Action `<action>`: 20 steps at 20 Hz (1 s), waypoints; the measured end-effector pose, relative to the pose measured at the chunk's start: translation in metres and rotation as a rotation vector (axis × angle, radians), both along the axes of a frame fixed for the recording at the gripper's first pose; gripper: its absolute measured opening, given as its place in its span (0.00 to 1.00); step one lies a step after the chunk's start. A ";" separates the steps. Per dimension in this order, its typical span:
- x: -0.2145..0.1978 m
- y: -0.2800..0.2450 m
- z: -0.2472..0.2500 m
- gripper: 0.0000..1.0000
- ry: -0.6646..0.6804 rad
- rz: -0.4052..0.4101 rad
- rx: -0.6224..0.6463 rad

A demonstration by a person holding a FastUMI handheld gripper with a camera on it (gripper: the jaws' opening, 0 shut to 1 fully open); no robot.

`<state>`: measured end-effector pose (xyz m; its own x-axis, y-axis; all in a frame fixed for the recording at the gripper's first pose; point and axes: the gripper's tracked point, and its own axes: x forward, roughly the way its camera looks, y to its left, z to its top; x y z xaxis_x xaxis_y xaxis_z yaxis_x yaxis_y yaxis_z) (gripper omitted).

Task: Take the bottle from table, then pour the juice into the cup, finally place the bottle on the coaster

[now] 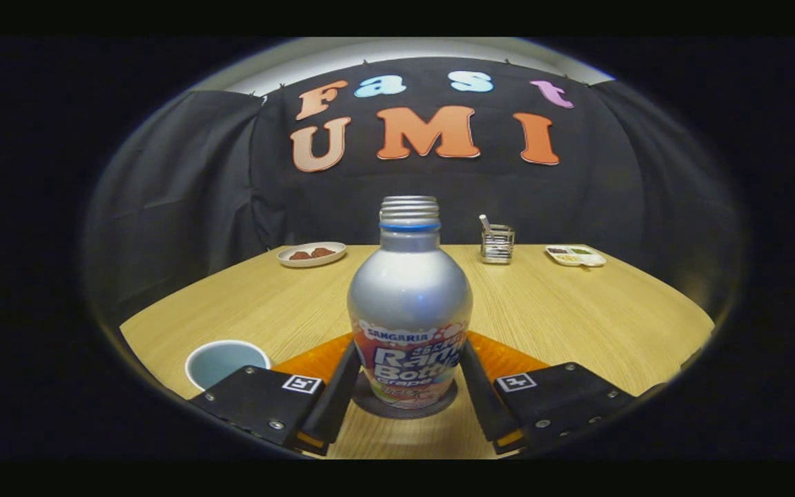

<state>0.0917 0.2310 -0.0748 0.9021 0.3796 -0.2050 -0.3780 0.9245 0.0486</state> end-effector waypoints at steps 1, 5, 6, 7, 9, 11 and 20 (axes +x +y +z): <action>0.001 0.000 0.001 0.77 -0.003 0.001 -0.002; -0.004 -0.001 0.001 0.79 -0.011 0.001 -0.019; -0.005 -0.001 -0.001 0.79 -0.008 0.004 -0.021; -0.006 -0.001 -0.003 0.80 -0.003 0.005 -0.026; -0.007 -0.004 -0.002 0.83 -0.012 -0.006 -0.041; -0.009 -0.007 0.000 0.87 -0.022 -0.015 -0.043; -0.034 -0.026 0.015 0.98 -0.061 -0.045 -0.055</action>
<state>0.0576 0.2048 -0.0597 0.9293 0.3284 -0.1687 -0.3372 0.9411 -0.0251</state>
